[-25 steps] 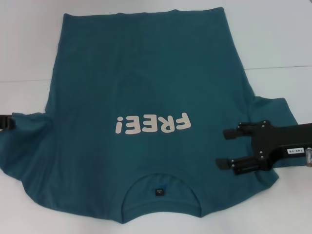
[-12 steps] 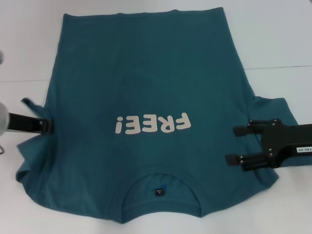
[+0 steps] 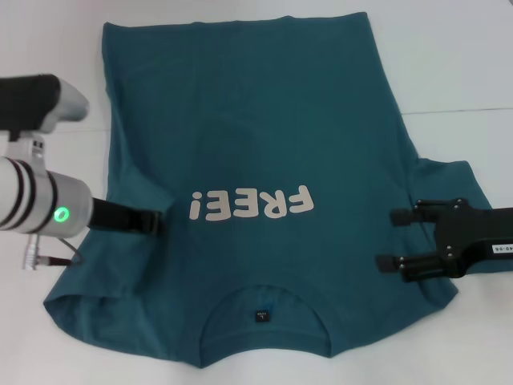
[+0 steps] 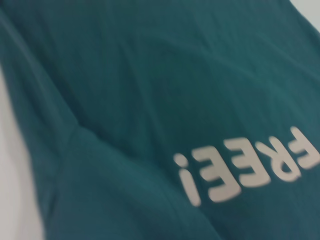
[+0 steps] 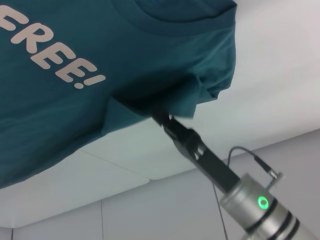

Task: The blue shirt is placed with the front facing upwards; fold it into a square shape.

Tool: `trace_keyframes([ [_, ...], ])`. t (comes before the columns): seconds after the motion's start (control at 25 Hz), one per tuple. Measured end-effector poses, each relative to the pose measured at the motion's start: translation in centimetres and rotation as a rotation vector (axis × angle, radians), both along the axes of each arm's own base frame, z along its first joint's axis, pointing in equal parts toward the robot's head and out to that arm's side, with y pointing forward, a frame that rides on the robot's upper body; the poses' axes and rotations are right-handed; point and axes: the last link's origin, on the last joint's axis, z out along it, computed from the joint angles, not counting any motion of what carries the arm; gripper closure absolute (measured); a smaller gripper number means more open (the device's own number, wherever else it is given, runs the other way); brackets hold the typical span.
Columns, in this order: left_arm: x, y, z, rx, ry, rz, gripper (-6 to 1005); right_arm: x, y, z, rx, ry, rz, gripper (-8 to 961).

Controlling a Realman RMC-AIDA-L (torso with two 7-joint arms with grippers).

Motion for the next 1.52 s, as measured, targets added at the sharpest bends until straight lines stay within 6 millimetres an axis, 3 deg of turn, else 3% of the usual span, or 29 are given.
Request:
trace_keyframes([
  [0.2, -0.7, 0.2, -1.6, -0.016, -0.007, 0.021, 942, -0.4, 0.1, -0.4, -0.015, 0.001, -0.001, 15],
  [0.48, -1.5, 0.3, -0.6, 0.059, -0.009, 0.002, 806, -0.4, 0.3, -0.1, -0.001, 0.017, -0.025, 15],
  [0.6, -1.5, -0.1, 0.6, 0.051, -0.066, -0.028, 691, 0.4, 1.2, 2.4, 0.090, 0.099, -0.197, 15],
  [0.64, -1.5, -0.1, 0.6, 0.051, -0.066, -0.028, 642, 0.4, 1.2, 2.4, 0.090, 0.099, -0.197, 14],
  [0.76, -0.9, -0.7, 2.0, 0.017, -0.229, -0.101, 498, 0.9, 1.6, 4.9, 0.129, 0.172, -0.314, 13],
  [0.92, 0.2, -3.3, 3.7, -0.003, -0.485, -0.459, 308, 1.6, 1.5, 7.2, 0.120, 0.245, -0.471, 12],
  [1.0, -0.2, -4.2, 3.7, 0.016, -0.517, -0.590, 233, 2.1, 1.3, 8.1, 0.117, 0.274, -0.552, 11],
  [1.16, -1.8, -5.5, 2.5, 0.014, -0.474, -0.689, 84, 3.5, 0.6, 10.2, 0.102, 0.303, -0.728, 10],
  [1.52, -3.9, -6.5, 1.5, 0.038, -0.446, -0.676, 67, 6.5, 0.1, 13.2, 0.148, 0.254, -1.101, 6],
])
